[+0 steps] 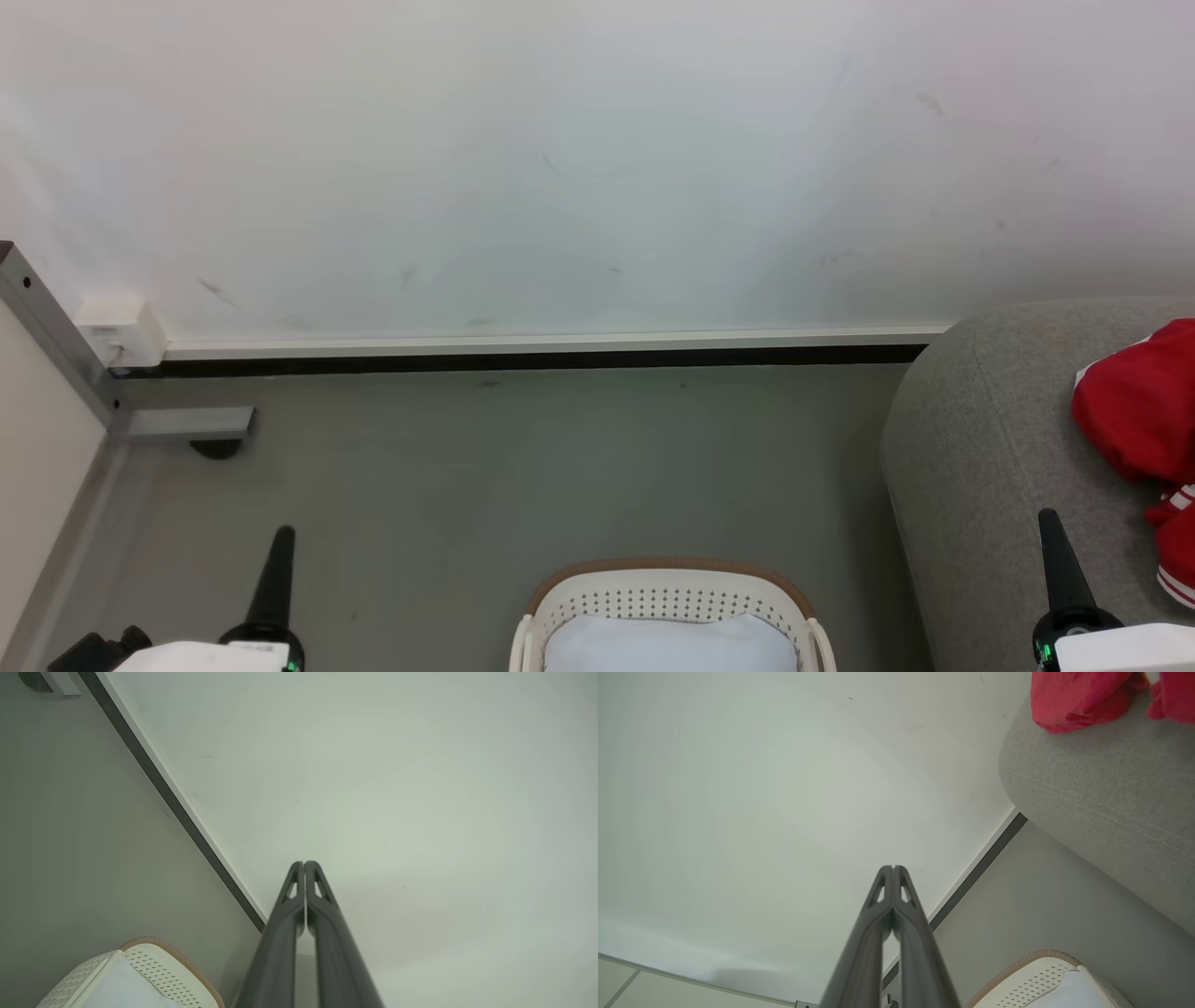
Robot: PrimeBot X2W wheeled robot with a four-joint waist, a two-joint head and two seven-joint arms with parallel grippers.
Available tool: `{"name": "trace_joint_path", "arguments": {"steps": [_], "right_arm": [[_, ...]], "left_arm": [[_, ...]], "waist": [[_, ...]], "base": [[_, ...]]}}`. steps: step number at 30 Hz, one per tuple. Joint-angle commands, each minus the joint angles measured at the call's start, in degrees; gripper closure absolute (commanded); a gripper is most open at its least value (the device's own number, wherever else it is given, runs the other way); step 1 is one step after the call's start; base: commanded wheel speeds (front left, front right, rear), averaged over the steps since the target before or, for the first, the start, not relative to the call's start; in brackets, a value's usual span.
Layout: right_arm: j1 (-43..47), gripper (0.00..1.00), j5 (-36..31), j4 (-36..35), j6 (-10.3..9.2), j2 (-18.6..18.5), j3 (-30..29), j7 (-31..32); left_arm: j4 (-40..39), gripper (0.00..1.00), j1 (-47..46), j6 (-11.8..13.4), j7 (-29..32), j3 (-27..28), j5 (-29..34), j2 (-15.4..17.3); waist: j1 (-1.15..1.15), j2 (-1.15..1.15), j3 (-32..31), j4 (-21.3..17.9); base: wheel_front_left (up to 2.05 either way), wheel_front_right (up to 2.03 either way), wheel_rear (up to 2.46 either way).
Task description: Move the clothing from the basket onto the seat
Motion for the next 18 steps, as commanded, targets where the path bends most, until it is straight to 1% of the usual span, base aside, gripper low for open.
{"name": "trace_joint_path", "arguments": {"steps": [1, 18], "right_arm": [[-1.35, 1.00, 1.42, -0.64, -0.08, -0.52, -0.39, 0.43], [-1.64, 1.00, 9.89, -0.61, -0.09, -0.65, -1.56, 2.59]], "left_arm": [[-0.29, 1.00, -1.22, -0.20, 0.39, 0.33, -2.00, 0.04], [0.07, 1.00, -2.02, -0.25, 2.65, 1.02, -9.57, -0.61]], "waist": [[-0.01, 0.00, 0.03, 0.01], [-0.01, 0.00, 0.41, 0.11]], "base": [[0.00, 0.00, 0.00], [0.00, 0.00, 0.00]]}}
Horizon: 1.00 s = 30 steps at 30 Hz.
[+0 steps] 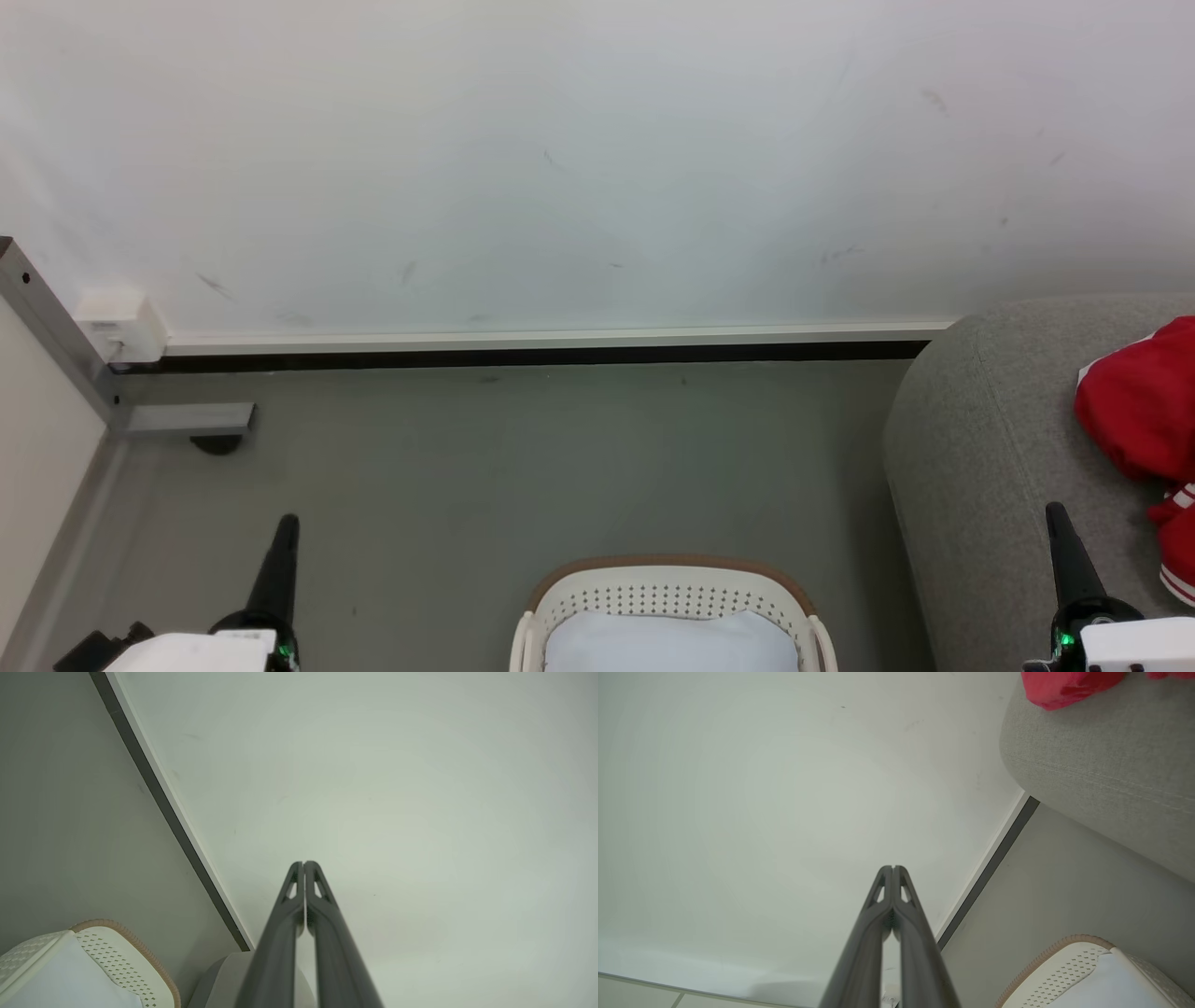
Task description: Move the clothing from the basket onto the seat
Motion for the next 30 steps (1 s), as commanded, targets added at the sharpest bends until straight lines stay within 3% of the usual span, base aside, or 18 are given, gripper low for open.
{"name": "trace_joint_path", "arguments": {"steps": [1, 30], "right_arm": [[-1.00, 1.00, 1.70, -0.54, -0.08, -0.55, -0.39, 0.36], [-1.51, 1.00, 13.31, -0.44, -0.11, -0.65, -2.12, 3.56]], "left_arm": [[-0.14, 1.00, -0.88, -0.26, 0.37, 0.39, -1.26, 0.01], [0.39, 1.00, -2.12, -0.33, 3.66, 1.29, -12.28, -0.87]], "waist": [[-0.01, 0.00, 0.03, 0.01], [-0.01, 0.00, 0.67, 0.19]], "base": [[0.00, 0.00, 0.00], [0.00, 0.00, 0.00]]}}
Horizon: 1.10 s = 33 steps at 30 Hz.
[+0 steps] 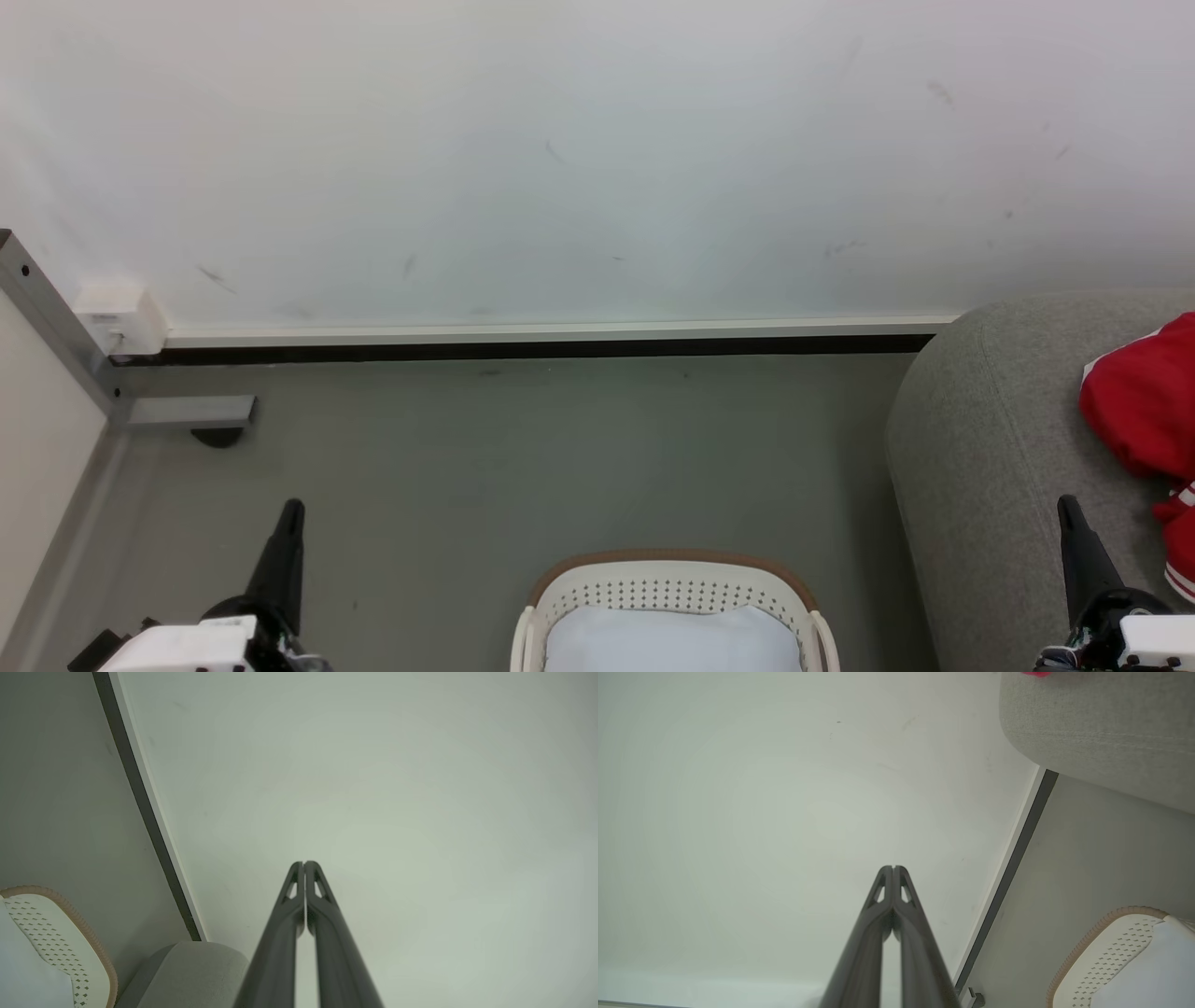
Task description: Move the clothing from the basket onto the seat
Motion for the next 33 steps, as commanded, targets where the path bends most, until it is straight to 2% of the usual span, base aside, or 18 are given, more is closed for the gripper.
{"name": "trace_joint_path", "arguments": {"steps": [1, 33], "right_arm": [[-0.82, 1.00, 1.29, -0.35, -0.12, -0.51, -0.37, 0.39], [-0.78, 1.00, 1.87, -0.29, -0.12, -0.25, -0.72, 0.74]], "left_arm": [[0.08, 1.00, -0.73, -0.33, 0.41, 0.29, -1.21, 0.05], [0.12, 1.00, -0.75, -0.34, 0.72, 0.35, -2.16, -0.01]], "waist": [[0.00, 0.00, 0.04, 0.01], [0.00, 0.00, 0.10, 0.03]], "base": [[0.00, 0.00, 0.00], [0.00, 0.00, 0.00]]}}
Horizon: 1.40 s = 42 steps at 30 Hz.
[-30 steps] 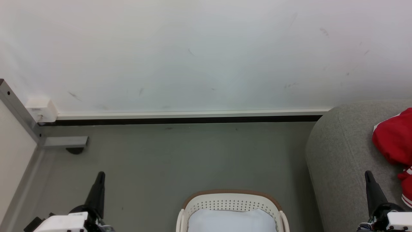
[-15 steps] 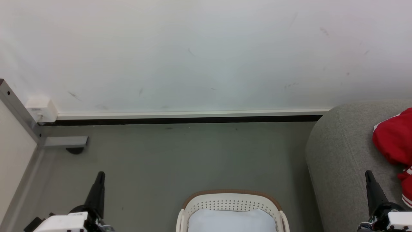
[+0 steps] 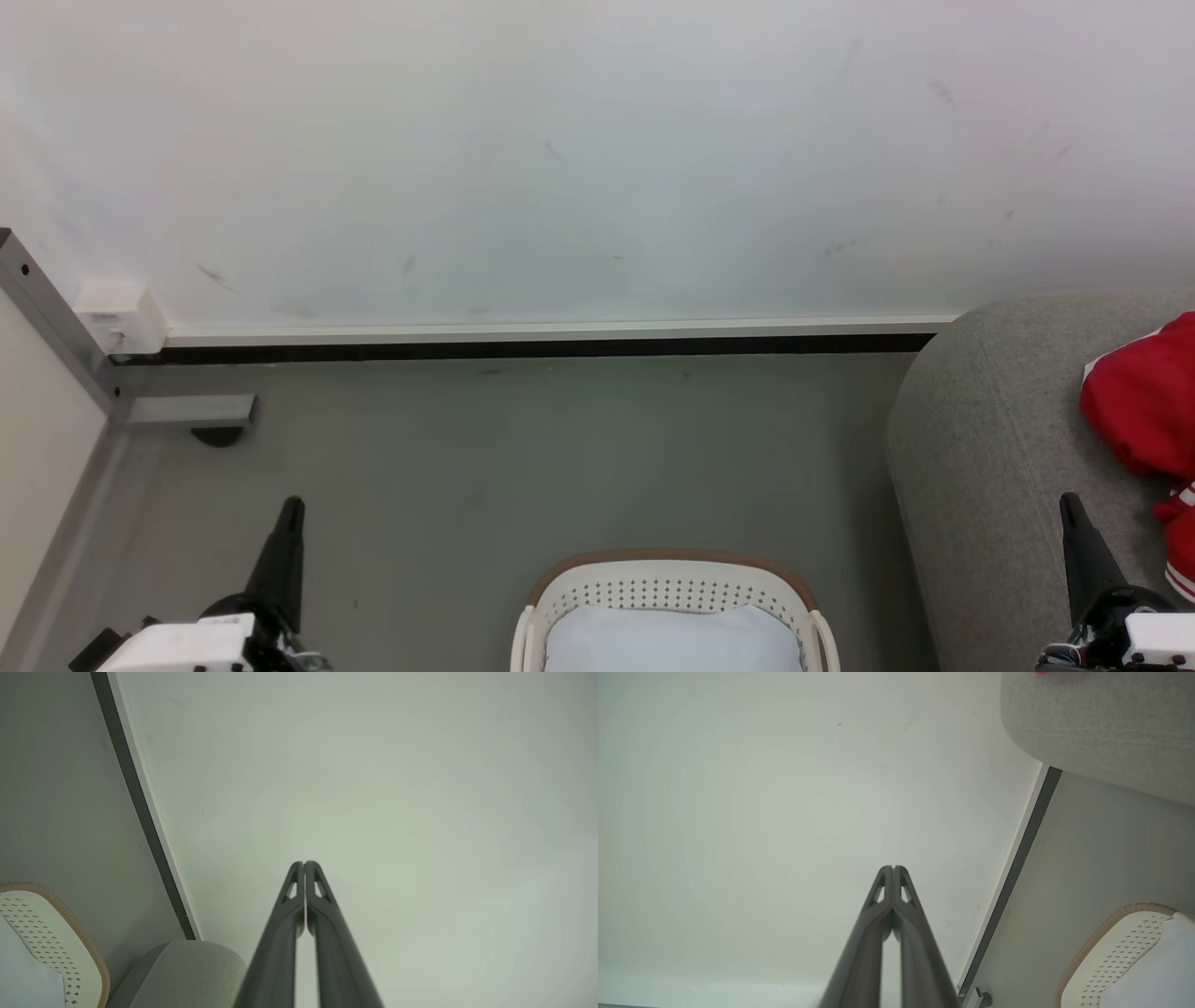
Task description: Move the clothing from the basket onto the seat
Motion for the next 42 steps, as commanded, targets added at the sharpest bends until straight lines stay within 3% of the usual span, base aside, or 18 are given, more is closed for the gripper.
{"name": "trace_joint_path", "arguments": {"steps": [1, 42], "right_arm": [[-0.52, 1.00, 0.17, -0.25, -0.12, -0.27, -0.22, 0.13], [-0.52, 1.00, -0.23, -0.21, -0.12, -0.01, -0.50, 0.44]], "left_arm": [[0.08, 1.00, -0.44, -0.34, 0.30, 0.19, -0.78, 0.10], [0.08, 1.00, -0.44, -0.34, 0.30, 0.19, -0.78, 0.10]], "waist": [[0.00, 0.00, 0.00, 0.00], [0.00, 0.00, 0.00, 0.00]], "base": [[0.00, 0.00, 0.00], [0.00, 0.00, 0.00]]}}
